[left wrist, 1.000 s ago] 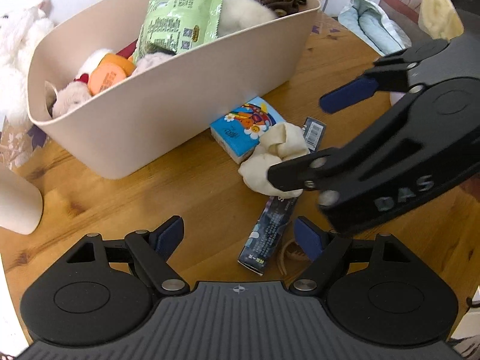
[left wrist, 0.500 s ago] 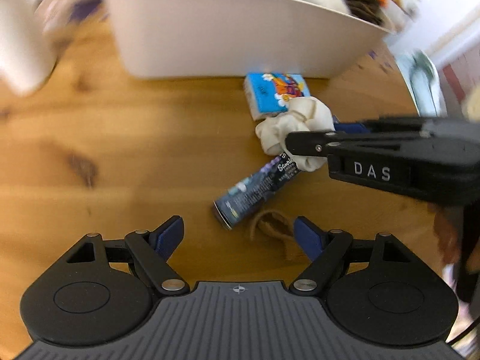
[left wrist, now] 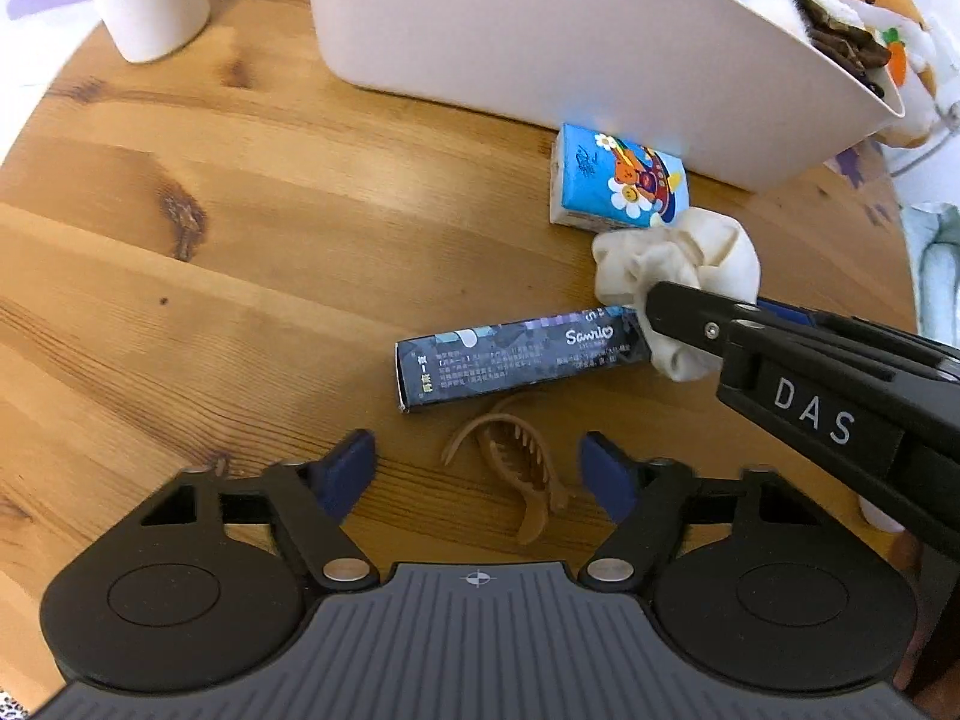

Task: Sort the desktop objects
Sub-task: 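Grasp the brown hair clip with the left tool while the right tool grasps the cream scrunchie, then carry the hair clip and scrunchie into the basket and release both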

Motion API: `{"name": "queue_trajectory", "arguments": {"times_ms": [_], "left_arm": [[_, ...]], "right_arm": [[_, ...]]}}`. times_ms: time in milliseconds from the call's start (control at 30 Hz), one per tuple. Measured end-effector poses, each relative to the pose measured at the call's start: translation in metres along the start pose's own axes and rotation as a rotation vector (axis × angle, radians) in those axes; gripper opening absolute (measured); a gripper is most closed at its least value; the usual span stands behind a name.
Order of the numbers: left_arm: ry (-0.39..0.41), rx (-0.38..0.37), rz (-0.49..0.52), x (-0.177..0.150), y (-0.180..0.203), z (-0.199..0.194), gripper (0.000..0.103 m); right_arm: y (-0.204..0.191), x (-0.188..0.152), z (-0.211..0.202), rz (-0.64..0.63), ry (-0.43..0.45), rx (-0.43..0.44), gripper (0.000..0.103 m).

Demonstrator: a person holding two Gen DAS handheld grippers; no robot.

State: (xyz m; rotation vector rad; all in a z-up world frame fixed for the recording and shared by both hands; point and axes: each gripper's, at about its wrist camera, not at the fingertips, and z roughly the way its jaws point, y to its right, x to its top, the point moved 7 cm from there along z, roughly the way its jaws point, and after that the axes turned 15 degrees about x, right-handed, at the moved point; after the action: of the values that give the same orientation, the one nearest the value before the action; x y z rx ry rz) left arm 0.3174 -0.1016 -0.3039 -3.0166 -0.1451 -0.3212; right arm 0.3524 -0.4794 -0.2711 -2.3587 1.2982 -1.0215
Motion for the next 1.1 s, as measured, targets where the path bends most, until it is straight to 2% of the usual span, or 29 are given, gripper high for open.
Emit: {"name": "queue_trajectory", "arguments": {"times_ms": [67, 367, 633, 800, 1100], "left_arm": [[0.018, 0.022, 0.009, -0.001, 0.002, -0.003, 0.04], [0.008, 0.026, 0.016, -0.007, -0.008, -0.002, 0.039], [0.039, 0.04, 0.067, -0.011, -0.018, -0.012, 0.039], [0.093, 0.04, 0.128, -0.013, -0.02, -0.027, 0.039], [0.171, 0.012, 0.124, 0.005, -0.031, -0.058, 0.039]], "right_arm": [[0.001, 0.0, -0.002, 0.004, 0.01, -0.005, 0.02], [0.004, -0.005, -0.016, 0.023, 0.054, -0.011, 0.016], [0.005, -0.006, -0.03, 0.026, 0.091, -0.02, 0.012], [0.006, -0.005, -0.043, 0.024, 0.122, -0.03, 0.011], [0.002, 0.003, -0.08, -0.013, 0.177, -0.03, 0.011]]}}
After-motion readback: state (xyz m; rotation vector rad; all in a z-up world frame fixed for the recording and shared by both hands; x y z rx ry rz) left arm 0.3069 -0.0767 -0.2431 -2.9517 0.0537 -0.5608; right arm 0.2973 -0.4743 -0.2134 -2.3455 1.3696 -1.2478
